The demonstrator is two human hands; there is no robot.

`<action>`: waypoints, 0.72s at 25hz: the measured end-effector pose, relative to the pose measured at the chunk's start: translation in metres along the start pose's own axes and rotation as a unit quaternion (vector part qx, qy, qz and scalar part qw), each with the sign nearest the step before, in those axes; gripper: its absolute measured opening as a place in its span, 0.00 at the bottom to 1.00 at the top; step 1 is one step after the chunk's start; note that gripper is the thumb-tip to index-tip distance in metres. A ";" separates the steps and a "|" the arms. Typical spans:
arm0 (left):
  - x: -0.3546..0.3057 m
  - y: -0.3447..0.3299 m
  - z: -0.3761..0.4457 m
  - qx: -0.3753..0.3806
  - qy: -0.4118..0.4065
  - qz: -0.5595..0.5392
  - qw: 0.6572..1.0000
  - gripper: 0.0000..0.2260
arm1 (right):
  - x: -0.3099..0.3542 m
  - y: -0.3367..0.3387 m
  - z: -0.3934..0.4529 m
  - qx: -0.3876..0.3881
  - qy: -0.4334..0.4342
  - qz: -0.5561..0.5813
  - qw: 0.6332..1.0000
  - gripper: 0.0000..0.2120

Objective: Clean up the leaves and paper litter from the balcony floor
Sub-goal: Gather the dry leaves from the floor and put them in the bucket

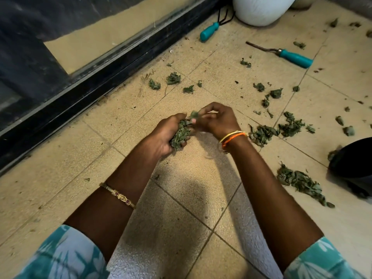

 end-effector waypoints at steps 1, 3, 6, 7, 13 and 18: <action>0.000 0.000 0.000 -0.010 0.000 -0.003 1.000 0.14 | 0.001 -0.010 -0.002 -0.030 0.067 -0.100 0.992 0.09; -0.001 0.006 -0.001 -0.047 -0.001 0.000 0.999 0.15 | 0.005 -0.030 -0.006 -0.052 0.167 -0.278 0.944 0.07; -0.004 0.023 -0.001 -0.077 -0.001 0.000 0.997 0.12 | 0.013 -0.046 -0.007 0.026 0.177 -0.343 0.922 0.12; -0.005 0.029 0.000 -0.083 -0.004 0.008 0.996 0.11 | 0.018 -0.044 -0.002 0.037 0.154 -0.307 0.938 0.12; -0.019 0.056 0.006 -0.154 -0.016 0.035 0.987 0.09 | 0.033 -0.020 0.099 -0.067 0.110 -0.413 0.901 0.29; -0.020 0.061 0.012 -0.120 0.009 0.035 0.992 0.10 | 0.016 -0.040 0.126 -0.103 0.176 -0.445 0.872 0.17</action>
Point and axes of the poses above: each hand's wrist, its own z-axis towards the middle knuckle, its own y-axis out of the back of the hand, x = y × z, the point moved 5 cm from there along z, towards the middle knuckle, and after that the axes turned 8 degrees about -y, right-handed, at the moved point
